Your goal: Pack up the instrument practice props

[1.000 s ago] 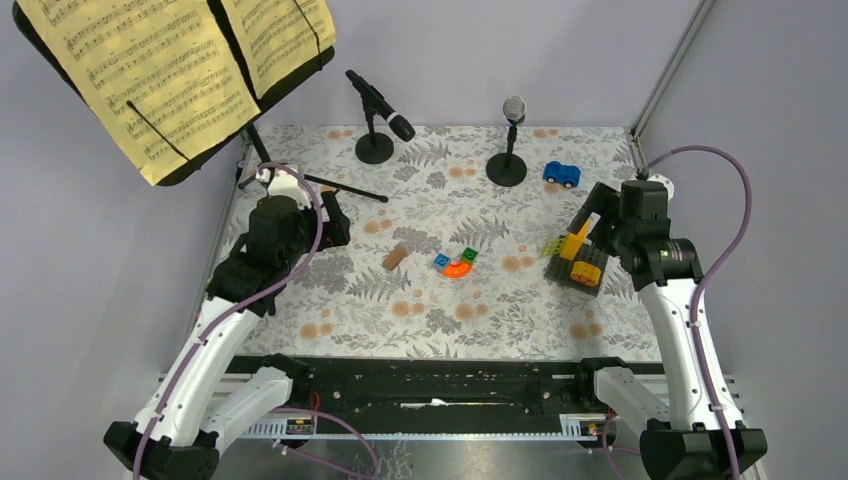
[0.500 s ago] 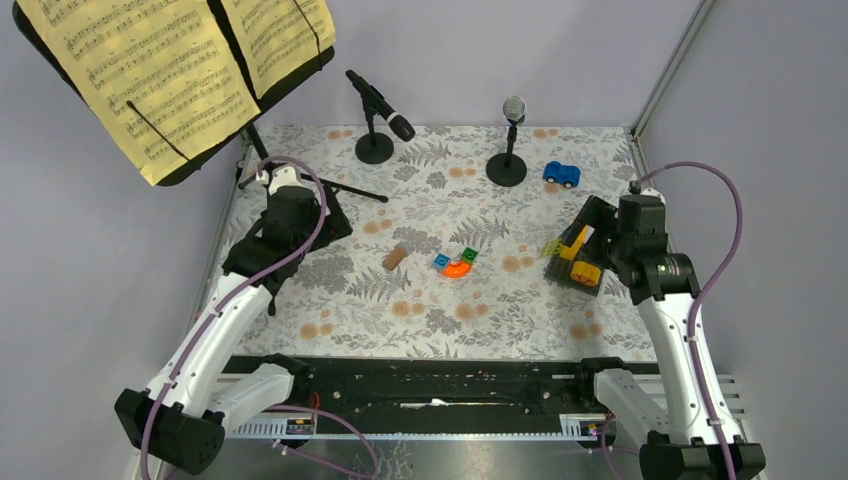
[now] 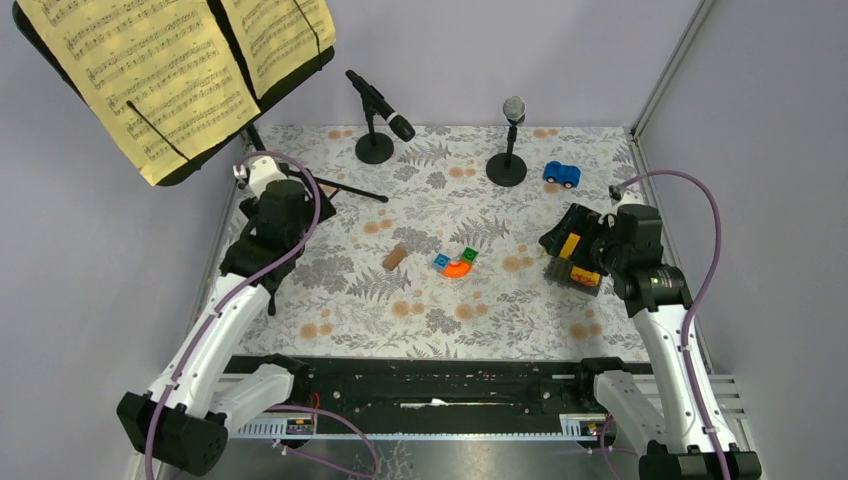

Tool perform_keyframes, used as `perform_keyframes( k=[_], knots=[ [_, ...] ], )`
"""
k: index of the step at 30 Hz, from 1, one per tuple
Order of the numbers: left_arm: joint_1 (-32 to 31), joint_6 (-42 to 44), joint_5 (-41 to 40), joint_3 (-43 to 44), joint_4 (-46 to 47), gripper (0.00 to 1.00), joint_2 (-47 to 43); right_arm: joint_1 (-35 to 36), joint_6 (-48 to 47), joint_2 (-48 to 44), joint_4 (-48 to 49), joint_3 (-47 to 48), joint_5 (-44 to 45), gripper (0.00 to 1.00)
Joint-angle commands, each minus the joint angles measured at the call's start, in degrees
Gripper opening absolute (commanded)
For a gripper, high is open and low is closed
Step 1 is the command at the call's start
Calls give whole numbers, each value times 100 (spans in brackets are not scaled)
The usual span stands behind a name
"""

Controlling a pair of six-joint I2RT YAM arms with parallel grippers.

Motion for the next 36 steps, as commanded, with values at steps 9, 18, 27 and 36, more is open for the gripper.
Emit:
perform_keyframes(
  k=[9, 18, 27, 36],
  knots=[
    [639, 759, -602, -1177, 4189, 99, -7, -26, -132, -146, 754, -258, -1127, 100],
    [721, 1868, -1011, -604, 4714, 99, 904, -27, -165, -58, 955, -354, -1372, 100],
    [1200, 2160, -640, -351, 5251, 95, 1472, -23, -249, -50, 997, -471, -1433, 100],
    [1329, 2823, -112, 173, 5517, 83, 2175, -26, -238, 1, 1080, -530, -1495, 100]
  ],
)
